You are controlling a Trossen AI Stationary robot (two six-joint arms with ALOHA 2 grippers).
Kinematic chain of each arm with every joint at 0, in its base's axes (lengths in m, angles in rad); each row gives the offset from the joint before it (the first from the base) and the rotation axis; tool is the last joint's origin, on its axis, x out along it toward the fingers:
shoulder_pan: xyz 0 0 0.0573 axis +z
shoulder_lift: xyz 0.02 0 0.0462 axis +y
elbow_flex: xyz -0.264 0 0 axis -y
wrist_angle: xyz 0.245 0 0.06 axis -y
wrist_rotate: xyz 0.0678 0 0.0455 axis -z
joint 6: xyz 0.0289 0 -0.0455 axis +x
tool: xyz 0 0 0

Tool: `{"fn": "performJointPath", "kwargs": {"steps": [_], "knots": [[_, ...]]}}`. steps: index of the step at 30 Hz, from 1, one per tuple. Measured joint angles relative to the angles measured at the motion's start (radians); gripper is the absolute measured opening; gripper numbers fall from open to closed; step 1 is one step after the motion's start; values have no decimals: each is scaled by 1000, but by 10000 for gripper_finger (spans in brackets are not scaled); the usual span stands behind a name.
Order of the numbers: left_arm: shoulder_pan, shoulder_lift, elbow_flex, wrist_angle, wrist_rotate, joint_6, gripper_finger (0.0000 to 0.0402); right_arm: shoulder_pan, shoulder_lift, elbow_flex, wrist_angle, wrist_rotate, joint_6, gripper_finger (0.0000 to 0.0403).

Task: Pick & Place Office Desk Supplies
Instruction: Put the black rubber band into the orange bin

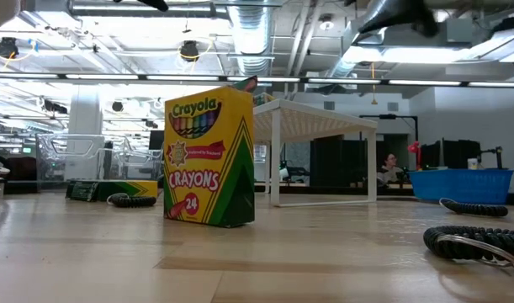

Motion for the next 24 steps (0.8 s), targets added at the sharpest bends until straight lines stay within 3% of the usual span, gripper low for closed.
{"fn": "performJointPath", "kwargs": {"steps": [7,13,15,19,24], "knots": [[-1,-100,-93,145,4,42,196,-165,231,212,-78,-119,9,217],[-2,-124,-111,192,6,81,195,-225,495,493,-483,-184,52,217],[-2,-124,-111,204,6,99,196,-227,564,570,-539,-184,52,217],[-2,-123,-111,222,7,125,194,-240,642,637,-546,-200,65,217],[-2,-117,-110,251,10,126,191,-283,665,627,-576,-275,134,217]]}}
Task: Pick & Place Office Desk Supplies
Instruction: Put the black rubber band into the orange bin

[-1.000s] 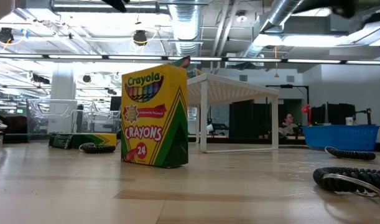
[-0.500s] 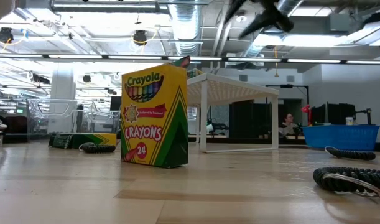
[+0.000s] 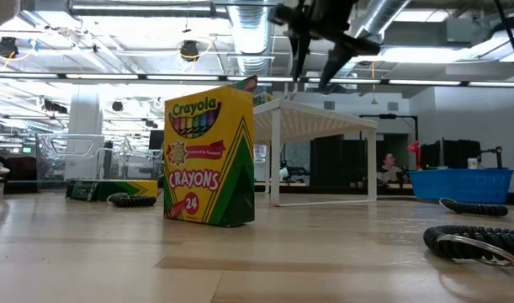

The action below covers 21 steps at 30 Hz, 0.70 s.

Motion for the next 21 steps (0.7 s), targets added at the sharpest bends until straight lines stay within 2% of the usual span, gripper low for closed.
{"fn": "performJointPath", "kwargs": {"steps": [5,16,21], "knots": [[-1,2,0,1,3,0,191,-22,1,0,15,-34,-1,204],[-1,2,0,46,17,2,191,-35,67,-3,28,-36,-86,122],[-1,2,1,53,32,1,191,-38,65,-4,25,-34,-107,113]]}}
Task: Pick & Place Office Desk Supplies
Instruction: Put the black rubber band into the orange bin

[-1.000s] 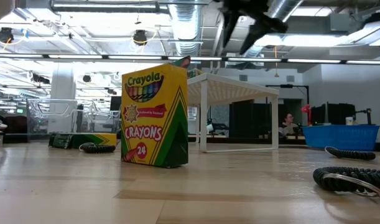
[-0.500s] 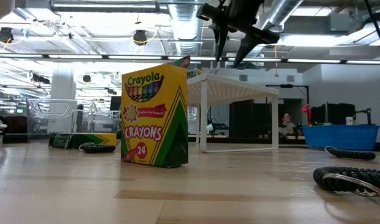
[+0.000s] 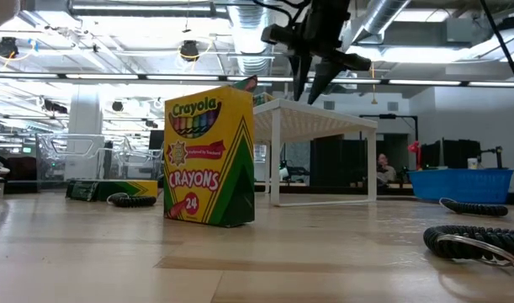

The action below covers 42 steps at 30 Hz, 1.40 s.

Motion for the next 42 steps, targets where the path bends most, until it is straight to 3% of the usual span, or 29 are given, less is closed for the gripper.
{"fn": "performJointPath", "kwargs": {"steps": [15,19,23,29,42], "knots": [[0,0,0,1,2,2,191,3,0,-94,49,-26,17,106],[0,0,0,2,2,2,191,-7,0,-95,46,-28,12,73],[0,0,0,5,2,2,191,-8,1,-97,53,-25,-2,15],[0,0,0,7,2,2,191,11,-11,-89,45,4,-11,4],[0,0,0,52,1,0,191,186,-254,-56,-68,175,153,1]]}}
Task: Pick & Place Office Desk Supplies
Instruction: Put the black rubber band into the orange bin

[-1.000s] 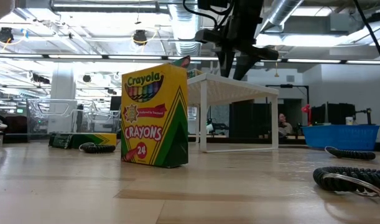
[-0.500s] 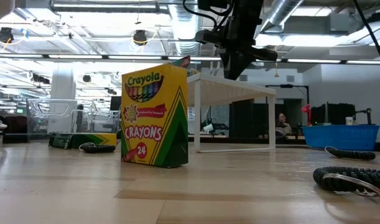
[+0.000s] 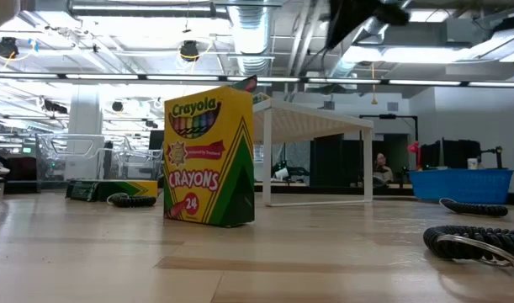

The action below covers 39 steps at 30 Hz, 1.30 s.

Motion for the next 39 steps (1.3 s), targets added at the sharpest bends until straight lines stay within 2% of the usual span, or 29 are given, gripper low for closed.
{"fn": "performJointPath", "kwargs": {"steps": [10,18,23,26,32,39], "knots": [[0,29,2,231,-8,16,191,315,-115,0,-288,4,323,0],[8,109,2,455,-8,24,191,651,-124,0,-359,-16,678,0],[6,171,0,568,-8,25,191,812,-105,-3,-361,-23,901,0],[6,204,0,633,-8,25,191,861,-94,-6,-366,-67,969,0],[5,265,0,726,-5,25,191,880,-89,-29,-355,-102,982,0],[5,288,0,791,0,24,191,888,-86,-143,-259,-170,991,0]]}}
